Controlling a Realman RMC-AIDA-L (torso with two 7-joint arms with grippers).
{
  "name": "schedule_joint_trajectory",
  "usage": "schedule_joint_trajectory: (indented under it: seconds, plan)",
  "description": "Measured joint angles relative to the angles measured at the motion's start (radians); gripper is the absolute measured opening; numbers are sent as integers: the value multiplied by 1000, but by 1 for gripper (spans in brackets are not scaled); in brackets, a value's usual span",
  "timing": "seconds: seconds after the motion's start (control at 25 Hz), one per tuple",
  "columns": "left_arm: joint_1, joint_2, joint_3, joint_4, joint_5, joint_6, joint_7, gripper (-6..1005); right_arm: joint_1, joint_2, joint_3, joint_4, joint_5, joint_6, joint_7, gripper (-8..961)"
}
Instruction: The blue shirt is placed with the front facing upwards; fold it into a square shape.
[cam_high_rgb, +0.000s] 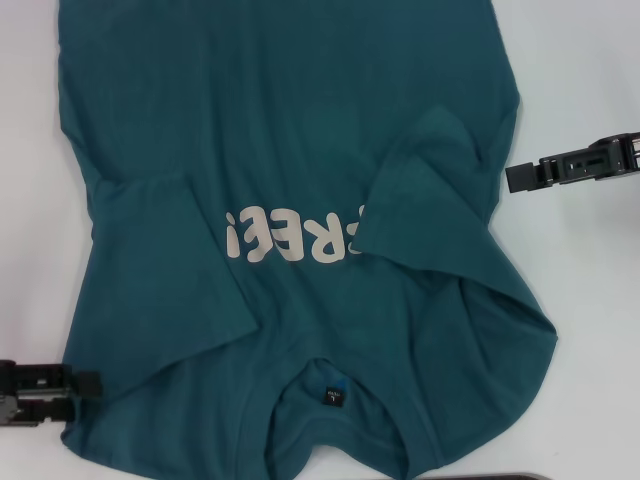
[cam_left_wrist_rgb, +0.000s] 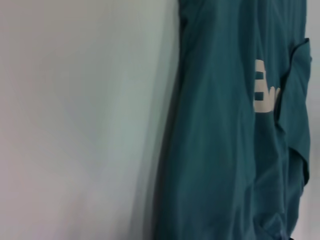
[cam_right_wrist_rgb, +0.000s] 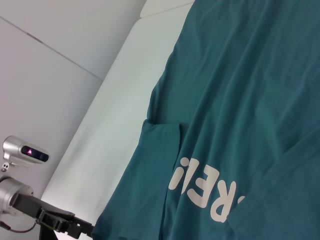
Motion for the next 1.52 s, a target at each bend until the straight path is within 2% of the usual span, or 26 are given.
schedule_joint_trajectory:
  seconds: [1.16, 1.52]
  plan:
    - [55, 24, -8, -17, 4, 12, -6, 779, 3, -4, 0, 0, 0, 12, 0, 879]
    - [57, 21, 1, -14, 13, 10, -7, 780, 3, -4, 0, 0, 0, 14, 0, 879]
